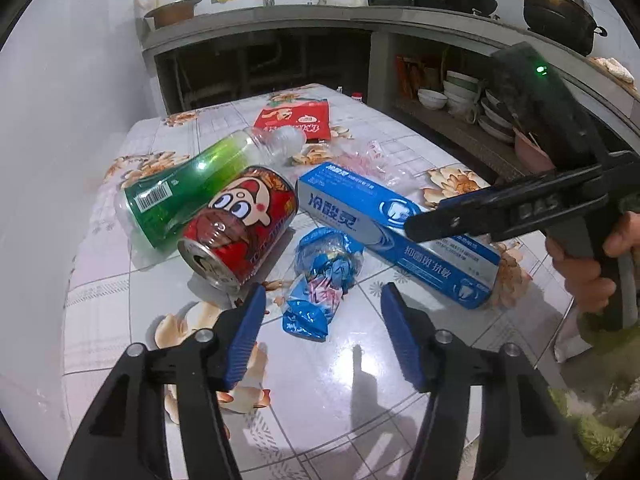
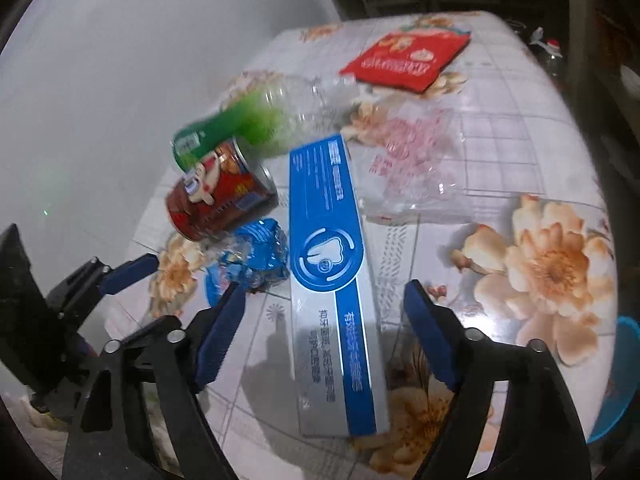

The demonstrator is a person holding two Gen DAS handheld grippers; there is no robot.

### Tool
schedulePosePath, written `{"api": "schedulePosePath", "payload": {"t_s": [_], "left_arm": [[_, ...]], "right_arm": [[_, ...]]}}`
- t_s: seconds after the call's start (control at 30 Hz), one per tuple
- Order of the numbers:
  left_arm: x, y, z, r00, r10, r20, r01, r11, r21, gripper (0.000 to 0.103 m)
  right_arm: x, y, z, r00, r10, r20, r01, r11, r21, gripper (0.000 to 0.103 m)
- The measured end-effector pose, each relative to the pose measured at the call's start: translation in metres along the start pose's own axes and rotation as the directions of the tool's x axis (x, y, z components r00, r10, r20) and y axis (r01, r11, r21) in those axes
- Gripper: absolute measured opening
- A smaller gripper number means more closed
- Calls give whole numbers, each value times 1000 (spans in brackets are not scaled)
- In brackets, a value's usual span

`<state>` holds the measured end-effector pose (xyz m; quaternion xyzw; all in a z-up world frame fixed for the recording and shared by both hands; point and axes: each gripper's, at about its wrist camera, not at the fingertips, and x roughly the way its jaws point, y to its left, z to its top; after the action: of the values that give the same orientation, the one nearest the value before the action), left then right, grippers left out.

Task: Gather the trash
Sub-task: 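Grasp the blue candy wrapper with the left gripper while the right gripper grasps the blue toothpaste box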

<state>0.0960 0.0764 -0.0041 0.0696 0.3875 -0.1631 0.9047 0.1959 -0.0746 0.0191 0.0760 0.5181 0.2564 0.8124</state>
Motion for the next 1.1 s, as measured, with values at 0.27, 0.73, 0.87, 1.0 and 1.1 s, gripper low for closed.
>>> {"api": "schedulePosePath", "payload": {"t_s": [0.27, 0.73, 0.87, 1.0, 1.1], "left_arm": [[20, 4, -2, 999, -15, -38, 15, 1000, -11, 54], [49, 4, -7, 991, -37, -127, 30, 998, -53, 17], [43, 3, -11, 984, -72, -161, 54, 992, -114, 17], [29, -3, -18, 966, -143, -214, 105, 978, -179, 17], [17, -6, -22, 953, -199, -228, 152, 966, -207, 34]], "right_arm": [[14, 6, -2, 998, -27, -55, 27, 1000, -6, 48], [8, 7, -10, 998, -20, -58, 20, 1000, 4, 47], [7, 11, -17, 998, -11, -62, 11, 1000, 3, 47], [3, 15, -29, 997, -3, -73, 3, 1000, 5, 47], [-4, 15, -40, 996, -20, -84, 21, 1000, 8, 47]]}}
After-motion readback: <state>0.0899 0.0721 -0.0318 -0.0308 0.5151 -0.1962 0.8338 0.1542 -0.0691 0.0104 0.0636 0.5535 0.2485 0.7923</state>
